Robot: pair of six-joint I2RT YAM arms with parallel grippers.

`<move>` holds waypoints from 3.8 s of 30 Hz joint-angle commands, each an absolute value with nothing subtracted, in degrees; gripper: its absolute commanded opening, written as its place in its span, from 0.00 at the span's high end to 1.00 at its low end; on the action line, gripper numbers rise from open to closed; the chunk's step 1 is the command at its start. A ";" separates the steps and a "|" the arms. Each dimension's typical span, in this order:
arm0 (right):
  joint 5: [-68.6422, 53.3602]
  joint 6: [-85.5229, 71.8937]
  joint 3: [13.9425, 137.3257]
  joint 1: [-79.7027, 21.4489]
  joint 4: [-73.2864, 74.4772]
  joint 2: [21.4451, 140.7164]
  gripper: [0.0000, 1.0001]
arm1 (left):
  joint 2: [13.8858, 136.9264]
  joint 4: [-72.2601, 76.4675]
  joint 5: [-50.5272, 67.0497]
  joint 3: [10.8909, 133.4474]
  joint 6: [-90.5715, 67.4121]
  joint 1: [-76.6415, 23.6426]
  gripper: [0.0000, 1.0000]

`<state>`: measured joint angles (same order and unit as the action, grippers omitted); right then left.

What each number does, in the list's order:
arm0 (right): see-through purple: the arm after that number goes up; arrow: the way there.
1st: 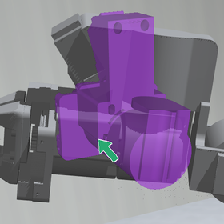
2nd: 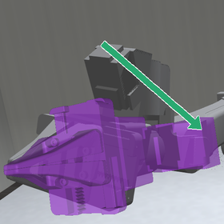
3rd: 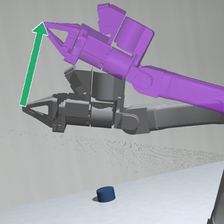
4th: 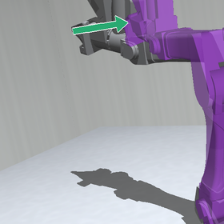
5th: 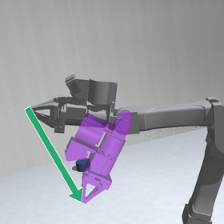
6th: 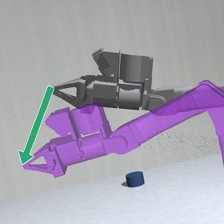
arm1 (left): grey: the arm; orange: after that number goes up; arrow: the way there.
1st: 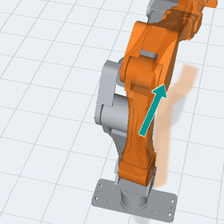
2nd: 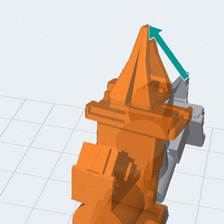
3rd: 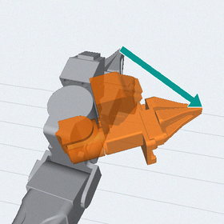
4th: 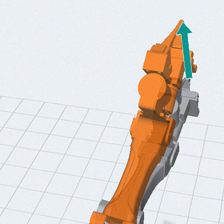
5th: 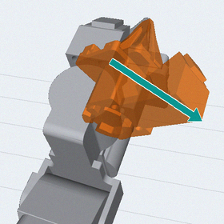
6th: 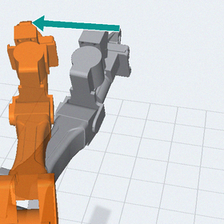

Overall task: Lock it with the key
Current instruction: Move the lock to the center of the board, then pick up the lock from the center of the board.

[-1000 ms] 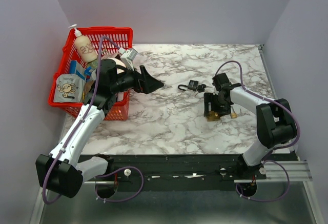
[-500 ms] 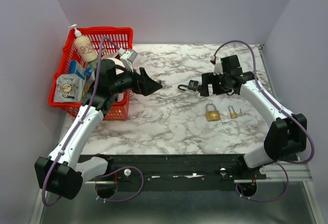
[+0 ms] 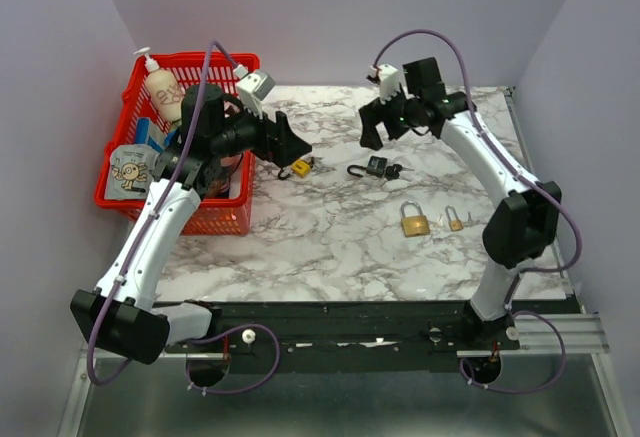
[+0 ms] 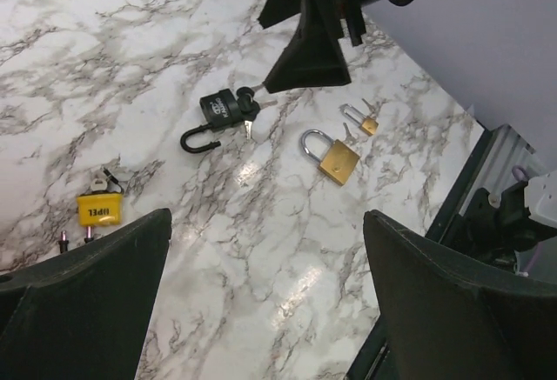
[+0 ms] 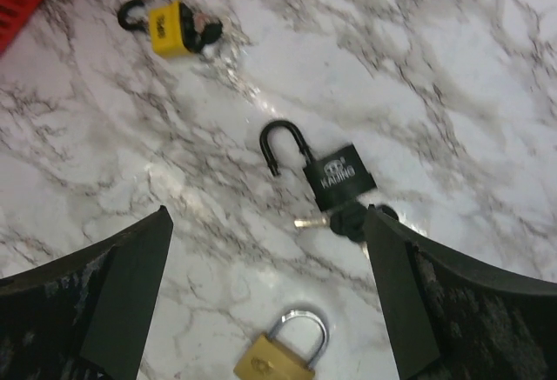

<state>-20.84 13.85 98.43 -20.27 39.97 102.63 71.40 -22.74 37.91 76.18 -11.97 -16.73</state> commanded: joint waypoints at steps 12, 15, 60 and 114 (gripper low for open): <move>-18.11 12.92 123.12 -37.79 35.43 128.12 0.13 | 68.47 -16.62 38.58 73.48 -20.91 -4.67 0.01; -16.00 13.27 124.89 -39.10 34.10 131.47 0.18 | 67.94 -15.74 39.46 73.04 -22.32 -3.78 0.01; -5.01 16.00 125.68 -42.19 35.59 143.35 0.45 | 65.48 -16.26 41.13 71.19 -23.55 -0.44 0.01; -5.00 11.95 92.46 -43.51 36.11 116.57 0.99 | 61.61 -17.22 43.76 68.11 -20.93 -0.44 0.02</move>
<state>-3.25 13.21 93.60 -43.09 32.97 121.91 63.64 -15.84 41.19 68.45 -24.45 -0.82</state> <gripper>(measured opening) 0.501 0.982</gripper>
